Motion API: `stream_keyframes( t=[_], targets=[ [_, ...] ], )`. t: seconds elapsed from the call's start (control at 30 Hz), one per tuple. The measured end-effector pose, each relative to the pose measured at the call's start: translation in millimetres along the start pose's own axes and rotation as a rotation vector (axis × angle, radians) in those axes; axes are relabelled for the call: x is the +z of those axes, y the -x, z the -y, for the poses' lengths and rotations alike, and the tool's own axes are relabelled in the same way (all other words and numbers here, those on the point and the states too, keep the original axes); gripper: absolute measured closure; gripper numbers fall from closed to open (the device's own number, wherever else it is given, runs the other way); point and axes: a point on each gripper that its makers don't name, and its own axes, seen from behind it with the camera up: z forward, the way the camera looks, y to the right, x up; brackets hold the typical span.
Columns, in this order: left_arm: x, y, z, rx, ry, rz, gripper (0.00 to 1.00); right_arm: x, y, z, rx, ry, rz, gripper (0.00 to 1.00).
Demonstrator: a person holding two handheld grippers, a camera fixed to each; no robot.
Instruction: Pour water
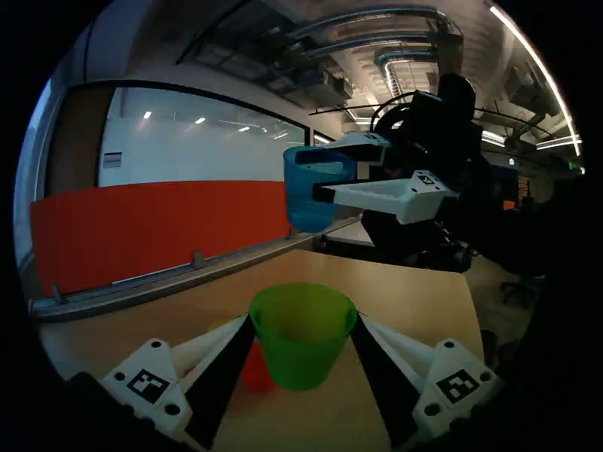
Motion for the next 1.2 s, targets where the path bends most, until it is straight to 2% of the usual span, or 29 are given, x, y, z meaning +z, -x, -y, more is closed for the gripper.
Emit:
stream_keyframes(
  t=[0.63, 1.2],
  targets=[
    [3.0, 1.5, -9.1, 0.003, 0.019, 0.005, 0.13, 17.8, -17.1, -8.2, -0.211, 0.017, 0.001, 0.08],
    [6.3, 1.8, -14.5, -0.002, 0.036, 0.004, 0.13, 27.8, -25.1, -13.9, -0.347, 0.028, 0.007, 0.08]
  ],
)
